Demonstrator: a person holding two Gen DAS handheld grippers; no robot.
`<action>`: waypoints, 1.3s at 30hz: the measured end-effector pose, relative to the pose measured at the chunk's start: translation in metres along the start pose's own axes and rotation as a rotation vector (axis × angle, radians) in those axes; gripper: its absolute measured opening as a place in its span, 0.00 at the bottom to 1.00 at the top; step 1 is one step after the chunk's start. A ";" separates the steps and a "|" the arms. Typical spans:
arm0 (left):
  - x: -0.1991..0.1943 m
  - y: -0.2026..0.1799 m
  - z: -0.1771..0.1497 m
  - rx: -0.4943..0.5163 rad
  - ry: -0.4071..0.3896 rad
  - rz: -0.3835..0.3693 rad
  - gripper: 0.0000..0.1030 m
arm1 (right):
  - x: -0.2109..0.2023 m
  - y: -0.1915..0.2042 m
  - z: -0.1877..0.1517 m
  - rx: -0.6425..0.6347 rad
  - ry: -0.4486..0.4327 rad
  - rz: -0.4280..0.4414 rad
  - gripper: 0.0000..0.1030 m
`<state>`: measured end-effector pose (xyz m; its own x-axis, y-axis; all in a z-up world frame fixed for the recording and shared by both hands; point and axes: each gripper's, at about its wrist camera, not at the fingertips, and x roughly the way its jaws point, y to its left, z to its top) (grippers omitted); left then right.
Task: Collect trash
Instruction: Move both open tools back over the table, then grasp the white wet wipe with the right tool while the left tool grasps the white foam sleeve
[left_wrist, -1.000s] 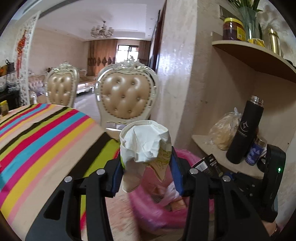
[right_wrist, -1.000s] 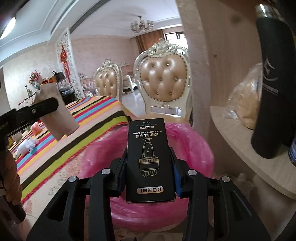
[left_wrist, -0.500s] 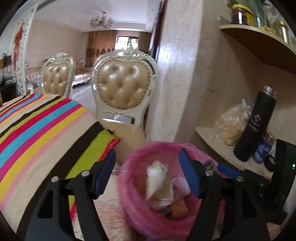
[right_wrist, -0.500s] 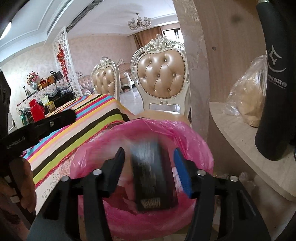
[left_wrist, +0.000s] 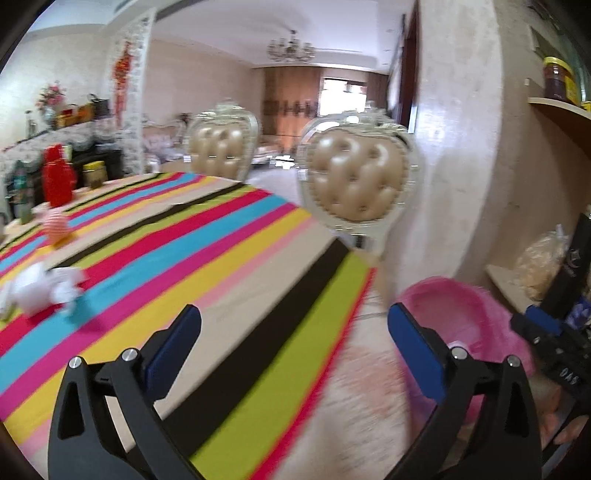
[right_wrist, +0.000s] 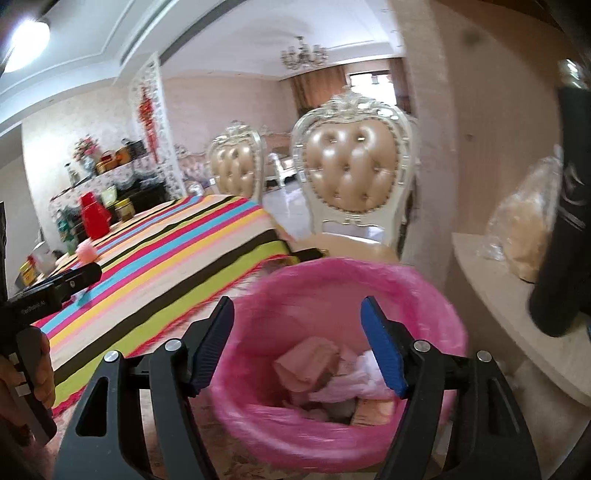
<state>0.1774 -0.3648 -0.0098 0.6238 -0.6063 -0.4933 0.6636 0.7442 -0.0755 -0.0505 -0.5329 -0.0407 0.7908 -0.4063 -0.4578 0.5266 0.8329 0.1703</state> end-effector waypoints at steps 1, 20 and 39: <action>-0.006 0.011 -0.003 -0.001 0.004 0.028 0.95 | 0.001 0.007 0.001 -0.007 0.004 0.013 0.70; -0.134 0.248 -0.076 -0.285 0.022 0.474 0.95 | 0.029 0.260 -0.023 -0.300 0.140 0.415 0.79; -0.128 0.363 -0.089 -0.355 0.135 0.591 0.95 | 0.133 0.406 -0.030 -0.418 0.307 0.421 0.81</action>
<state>0.3014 0.0080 -0.0515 0.7662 -0.0486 -0.6407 0.0398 0.9988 -0.0281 0.2594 -0.2373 -0.0588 0.7448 0.0594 -0.6647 -0.0219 0.9977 0.0646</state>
